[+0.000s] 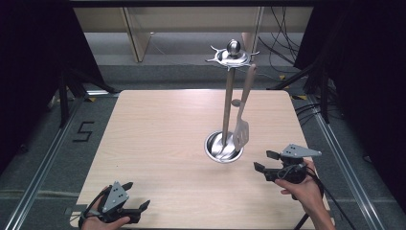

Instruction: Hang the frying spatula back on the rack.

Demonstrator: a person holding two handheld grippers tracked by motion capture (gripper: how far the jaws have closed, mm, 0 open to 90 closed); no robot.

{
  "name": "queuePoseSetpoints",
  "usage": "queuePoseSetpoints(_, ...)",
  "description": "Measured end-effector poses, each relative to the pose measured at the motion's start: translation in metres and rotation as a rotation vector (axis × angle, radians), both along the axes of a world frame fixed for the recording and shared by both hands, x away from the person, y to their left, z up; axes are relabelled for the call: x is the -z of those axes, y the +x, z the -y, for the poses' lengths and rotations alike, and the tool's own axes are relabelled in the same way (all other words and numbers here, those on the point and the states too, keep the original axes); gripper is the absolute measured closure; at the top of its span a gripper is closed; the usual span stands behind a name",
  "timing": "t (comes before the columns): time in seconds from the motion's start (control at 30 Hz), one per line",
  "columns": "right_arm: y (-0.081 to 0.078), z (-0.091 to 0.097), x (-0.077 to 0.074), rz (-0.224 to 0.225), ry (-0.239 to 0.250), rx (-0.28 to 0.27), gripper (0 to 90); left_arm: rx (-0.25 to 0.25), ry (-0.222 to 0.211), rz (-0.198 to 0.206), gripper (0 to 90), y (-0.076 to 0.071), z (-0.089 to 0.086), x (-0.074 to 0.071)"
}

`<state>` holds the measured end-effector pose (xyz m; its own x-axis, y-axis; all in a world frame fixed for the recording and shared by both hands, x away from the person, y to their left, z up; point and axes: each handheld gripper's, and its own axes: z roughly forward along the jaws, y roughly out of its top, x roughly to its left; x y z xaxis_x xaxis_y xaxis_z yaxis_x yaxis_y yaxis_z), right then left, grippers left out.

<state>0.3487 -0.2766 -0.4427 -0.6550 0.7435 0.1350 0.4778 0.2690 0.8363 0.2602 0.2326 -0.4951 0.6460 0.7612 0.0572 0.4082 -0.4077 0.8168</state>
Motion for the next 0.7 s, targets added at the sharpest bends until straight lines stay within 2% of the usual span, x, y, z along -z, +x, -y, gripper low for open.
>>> queuePoseSetpoints(0.03, 0.002, 0.001, 0.001, 0.028, -0.003, -0.009, 29.4, 0.0, -0.001, -0.002, 16.2, 0.0, 0.0, 0.0)
queuePoseSetpoints(0.1, 0.001, 0.001, 0.002, 0.023, -0.002, -0.008, 29.3, -0.001, -0.002, -0.003, 16.2, 0.0, 0.0, 0.0)
queuePoseSetpoints(0.17, -0.002, 0.001, 0.002, -0.001, -0.002, -0.002, 29.3, 0.0, 0.005, -0.005, 16.2, 0.0, 0.0, 0.0)
queuePoseSetpoints(0.2, -0.002, 0.0, 0.003, 0.006, 0.004, 0.0, 29.2, 0.006, 0.031, -0.001, 16.2, 0.001, -0.002, 0.0)
queuePoseSetpoints(0.23, -0.002, 0.001, 0.004, 0.023, -0.008, -0.002, 29.2, 0.001, 0.011, 0.004, 16.2, 0.001, -0.001, 0.0)
queuePoseSetpoints(0.27, -0.004, 0.001, 0.004, 0.006, -0.001, 0.004, 29.1, 0.011, 0.031, 0.011, 16.2, 0.001, -0.002, 0.0)
queuePoseSetpoints(0.3, -0.003, 0.004, 0.006, 0.035, -0.009, -0.003, 29.0, 0.008, 0.031, 0.008, 16.2, 0.001, -0.002, 0.0)
queuePoseSetpoints(0.33, -0.005, 0.003, 0.006, 0.027, -0.003, 0.005, 28.8, 0.013, 0.044, 0.007, 16.2, 0.001, -0.003, 0.0)
queuePoseSetpoints(0.37, -0.005, 0.003, 0.006, 0.027, -0.003, 0.005, 28.8, 0.007, 0.02, 0.013, 16.2, 0.002, -0.002, 0.001)
queuePoseSetpoints(0.4, -0.006, 0.003, 0.006, 0.021, -0.008, 0.004, 28.8, 0.006, 0.025, 0.006, 16.2, 0.002, -0.002, 0.0)
queuePoseSetpoints(0.47, -0.009, 0.004, 0.007, 0.009, 0.007, 0.0, 28.2, 0.007, 0.021, 0.017, 16.2, 0.002, -0.002, 0.001)
queuePoseSetpoints(0.5, -0.009, 0.005, 0.007, 0.04, -0.013, -0.019, 26.9, 0.008, 0.029, 0.01, 16.2, 0.002, -0.003, 0.0)
queuePoseSetpoints(0.57, -0.01, 0.003, 0.008, 0.025, 0.004, -0.008, 26.5, 0.008, 0.029, 0.01, 16.2, 0.002, -0.003, 0.0)
queuePoseSetpoints(0.63, -0.013, 0.003, 0.012, 0.046, -0.01, -0.026, 25.4, 0.008, 0.03, 0.01, 16.2, 0.002, -0.003, 0.0)
queuePoseSetpoints(0.7, -0.016, 0.002, 0.013, 0.044, -0.025, -0.03, 25.3, 0.006, 0.031, 0.014, 16.1, 0.002, -0.003, 0.001)
